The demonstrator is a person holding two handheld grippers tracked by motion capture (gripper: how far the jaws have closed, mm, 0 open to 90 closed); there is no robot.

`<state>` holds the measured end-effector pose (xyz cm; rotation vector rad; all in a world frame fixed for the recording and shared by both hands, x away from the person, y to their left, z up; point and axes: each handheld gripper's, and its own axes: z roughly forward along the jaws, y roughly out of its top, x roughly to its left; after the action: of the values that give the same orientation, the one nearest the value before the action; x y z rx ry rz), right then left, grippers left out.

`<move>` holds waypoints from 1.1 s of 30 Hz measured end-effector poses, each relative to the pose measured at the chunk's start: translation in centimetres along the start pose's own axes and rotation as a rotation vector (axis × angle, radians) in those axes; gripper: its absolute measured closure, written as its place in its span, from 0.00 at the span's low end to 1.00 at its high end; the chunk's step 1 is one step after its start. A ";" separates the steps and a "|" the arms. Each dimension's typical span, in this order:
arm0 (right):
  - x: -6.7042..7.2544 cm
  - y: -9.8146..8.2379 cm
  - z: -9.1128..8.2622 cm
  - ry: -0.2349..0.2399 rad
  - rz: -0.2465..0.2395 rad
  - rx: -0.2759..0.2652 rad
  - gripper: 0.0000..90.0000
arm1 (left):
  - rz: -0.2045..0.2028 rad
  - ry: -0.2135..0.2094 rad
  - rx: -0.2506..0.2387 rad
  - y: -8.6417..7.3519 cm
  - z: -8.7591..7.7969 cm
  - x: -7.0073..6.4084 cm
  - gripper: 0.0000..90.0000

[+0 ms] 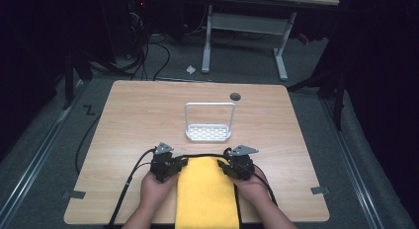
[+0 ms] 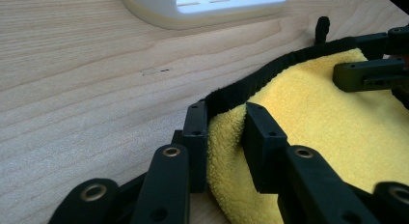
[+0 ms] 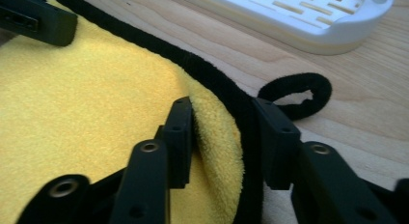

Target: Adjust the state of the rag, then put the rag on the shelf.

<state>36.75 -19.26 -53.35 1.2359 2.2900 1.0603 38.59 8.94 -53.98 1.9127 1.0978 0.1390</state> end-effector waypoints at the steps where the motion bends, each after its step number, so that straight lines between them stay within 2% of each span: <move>1: 0.0 0.0 0.0 0.007 0.003 0.001 0.75 | -0.001 0.000 0.000 0.0 0.0 0.0 0.80; 6: 0.0 0.0 0.0 0.039 0.005 0.003 0.84 | 0.000 0.000 0.000 0.0 0.0 0.0 0.80; 11: 0.3 0.2 -0.3 0.030 -0.001 -0.001 0.86 | -0.006 0.000 -0.002 -0.1 -0.1 0.0 0.81; 17: 0.5 0.3 -1.1 0.032 0.000 -0.035 0.87 | -0.013 -0.014 -0.009 -0.1 -0.2 0.1 0.86; 21: 0.6 0.3 -1.4 0.033 0.012 -0.046 0.87 | 0.001 -0.028 -0.031 -0.2 -0.4 0.0 0.90; 25: 0.9 0.2 -1.6 0.017 -0.015 -0.051 0.87 | 0.019 -0.027 -0.056 -0.3 -0.6 -0.2 0.92; 29: 1.0 0.4 -2.0 0.019 -0.020 -0.077 0.87 | -0.007 -0.038 -0.087 -0.1 -1.0 0.1 0.92; 33: 1.0 0.7 -2.4 0.022 -0.020 -0.107 0.87 | -0.005 -0.034 -0.116 0.2 -1.4 -0.1 0.92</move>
<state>35.15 -19.25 -51.14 1.1631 2.2250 1.1782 38.00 9.74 -53.03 1.8027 1.0493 0.1628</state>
